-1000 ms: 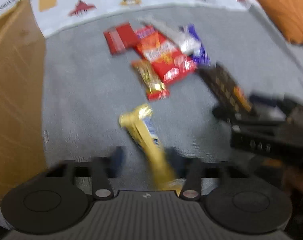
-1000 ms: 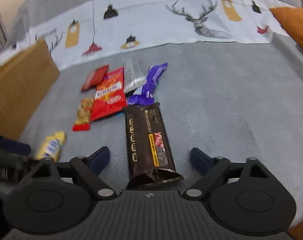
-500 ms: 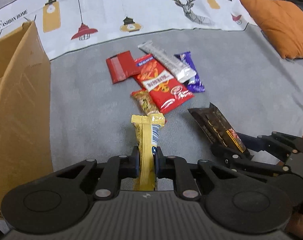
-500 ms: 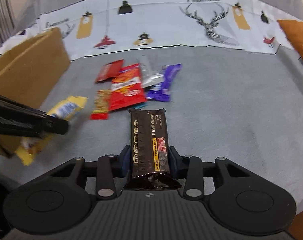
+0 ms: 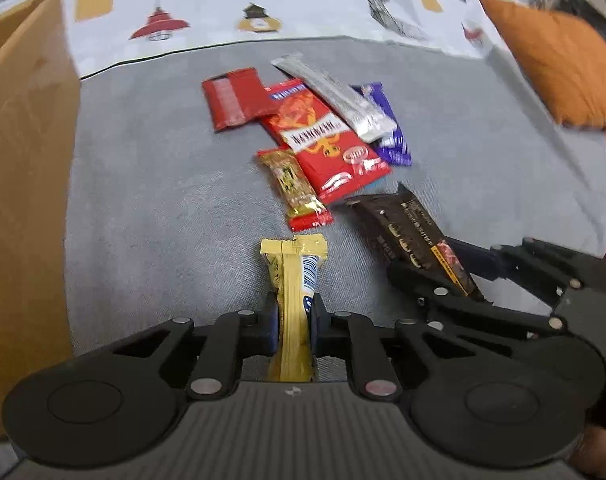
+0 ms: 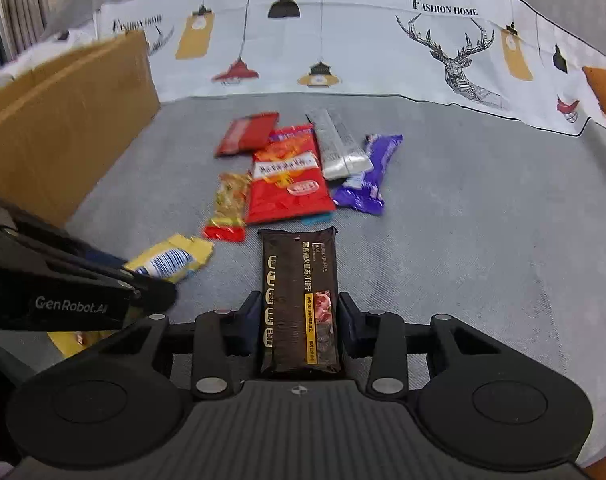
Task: Organize snacks
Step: 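Lift both bars and carry them toward the cardboard box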
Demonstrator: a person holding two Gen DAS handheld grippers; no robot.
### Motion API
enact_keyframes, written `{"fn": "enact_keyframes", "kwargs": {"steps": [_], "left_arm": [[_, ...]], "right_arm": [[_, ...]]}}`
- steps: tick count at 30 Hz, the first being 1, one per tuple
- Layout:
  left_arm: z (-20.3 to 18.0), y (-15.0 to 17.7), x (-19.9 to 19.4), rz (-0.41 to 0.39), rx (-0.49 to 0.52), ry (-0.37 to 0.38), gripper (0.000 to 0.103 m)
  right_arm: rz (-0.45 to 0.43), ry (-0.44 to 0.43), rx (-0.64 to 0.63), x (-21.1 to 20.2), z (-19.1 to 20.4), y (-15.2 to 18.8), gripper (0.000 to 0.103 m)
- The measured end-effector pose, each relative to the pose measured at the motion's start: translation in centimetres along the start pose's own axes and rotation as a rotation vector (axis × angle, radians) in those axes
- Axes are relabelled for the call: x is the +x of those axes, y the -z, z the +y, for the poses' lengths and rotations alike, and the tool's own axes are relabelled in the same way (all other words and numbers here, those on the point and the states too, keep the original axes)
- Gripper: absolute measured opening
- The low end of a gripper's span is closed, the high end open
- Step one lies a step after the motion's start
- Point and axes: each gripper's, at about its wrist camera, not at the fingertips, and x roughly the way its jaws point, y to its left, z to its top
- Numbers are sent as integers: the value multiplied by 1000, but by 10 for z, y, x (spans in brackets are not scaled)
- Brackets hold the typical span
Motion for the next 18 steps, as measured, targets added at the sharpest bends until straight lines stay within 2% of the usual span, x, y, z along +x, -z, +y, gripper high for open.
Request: {"fn": "enact_keyframes", "kwargs": {"steps": [3, 6, 9, 13, 18], "left_arm": [[1, -2, -28, -55, -1, 29, 16], [1, -5, -61, -119, 3, 30, 16], [4, -8, -93, -163, -9, 36, 16], [10, -6, -134, -226, -15, 35, 16], [32, 0, -189, -296, -46, 20, 16]], "right_arm": [[-100, 55, -12, -27, 9, -9, 41], [-134, -9, 74, -50, 11, -18, 41], [-155, -4, 127, -73, 24, -26, 41], [-203, 15, 75, -109, 56, -37, 41], [-236, -27, 22, -138, 99, -58, 41]]}}
